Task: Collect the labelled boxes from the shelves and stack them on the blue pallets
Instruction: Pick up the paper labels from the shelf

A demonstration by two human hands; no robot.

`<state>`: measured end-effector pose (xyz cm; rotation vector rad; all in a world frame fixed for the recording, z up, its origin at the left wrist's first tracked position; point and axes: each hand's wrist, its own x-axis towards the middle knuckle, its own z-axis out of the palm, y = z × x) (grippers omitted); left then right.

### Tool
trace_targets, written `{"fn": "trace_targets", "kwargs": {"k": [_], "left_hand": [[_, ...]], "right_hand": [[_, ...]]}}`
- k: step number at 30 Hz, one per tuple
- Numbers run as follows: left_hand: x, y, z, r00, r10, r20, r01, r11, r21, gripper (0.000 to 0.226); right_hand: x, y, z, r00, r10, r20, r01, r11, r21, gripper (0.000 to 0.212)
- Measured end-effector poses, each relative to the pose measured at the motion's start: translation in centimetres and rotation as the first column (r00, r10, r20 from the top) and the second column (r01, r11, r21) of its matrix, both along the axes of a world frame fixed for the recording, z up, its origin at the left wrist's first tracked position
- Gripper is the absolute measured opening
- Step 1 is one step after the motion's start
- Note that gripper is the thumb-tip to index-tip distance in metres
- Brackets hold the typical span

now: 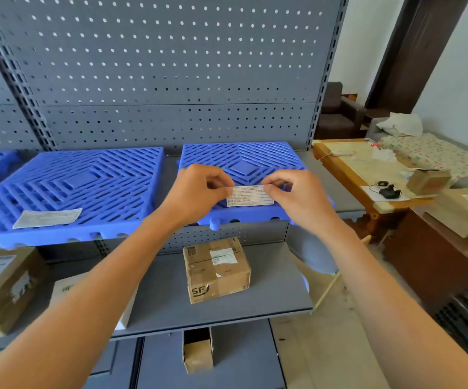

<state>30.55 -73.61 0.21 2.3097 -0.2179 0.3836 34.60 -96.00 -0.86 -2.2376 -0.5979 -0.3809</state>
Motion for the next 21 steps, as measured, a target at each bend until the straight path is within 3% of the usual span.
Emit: {"fn": "trace_targets", "kwargs": {"k": [21], "left_hand": [[0.2, -1.1, -1.0, 0.998, 0.057, 0.041, -0.06, 0.995, 0.081, 0.008]], "right_hand": [[0.2, -1.1, -0.7, 0.997, 0.034, 0.068, -0.027, 0.994, -0.107, 0.014]]}}
